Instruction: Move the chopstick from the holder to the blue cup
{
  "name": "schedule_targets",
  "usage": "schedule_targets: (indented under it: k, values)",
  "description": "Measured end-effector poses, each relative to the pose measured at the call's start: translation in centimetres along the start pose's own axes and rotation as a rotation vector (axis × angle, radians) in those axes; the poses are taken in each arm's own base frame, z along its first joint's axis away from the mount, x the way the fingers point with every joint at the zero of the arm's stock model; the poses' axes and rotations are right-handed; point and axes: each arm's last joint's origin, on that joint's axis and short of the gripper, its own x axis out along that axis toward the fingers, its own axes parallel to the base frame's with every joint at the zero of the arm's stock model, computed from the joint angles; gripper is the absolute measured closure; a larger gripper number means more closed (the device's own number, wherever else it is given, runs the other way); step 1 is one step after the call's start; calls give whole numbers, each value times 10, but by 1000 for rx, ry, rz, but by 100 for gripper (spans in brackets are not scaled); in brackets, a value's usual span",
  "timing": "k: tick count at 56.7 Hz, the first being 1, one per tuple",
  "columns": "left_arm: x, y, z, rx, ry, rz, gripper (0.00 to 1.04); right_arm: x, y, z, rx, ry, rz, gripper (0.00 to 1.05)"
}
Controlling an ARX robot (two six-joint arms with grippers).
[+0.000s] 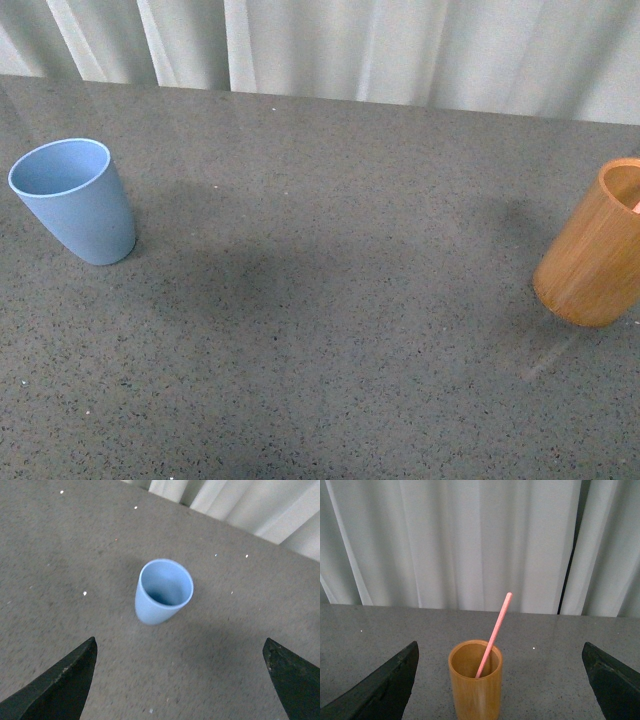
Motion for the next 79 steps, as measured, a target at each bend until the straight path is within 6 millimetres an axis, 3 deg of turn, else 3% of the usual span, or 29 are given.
schedule_targets:
  k: [4,11,23,33,68,79]
  values:
    - [27,-1,10,3,31,34,7,0,0,0,0,0,0,10]
    - [80,3,6,6,162,104,7,0,0,0,0,0,0,10]
    - [122,-4,0,31,239,122,7,0,0,0,0,0,0,10]
    - [144,-6,-6,37,283,144,7,0,0,0,0,0,0,10]
    - [193,-5,-8,50,381,247,7,0,0,0,0,0,0,10]
    - [196,-7,-9,59,416,259,34,0,0,0,0,0,0,10]
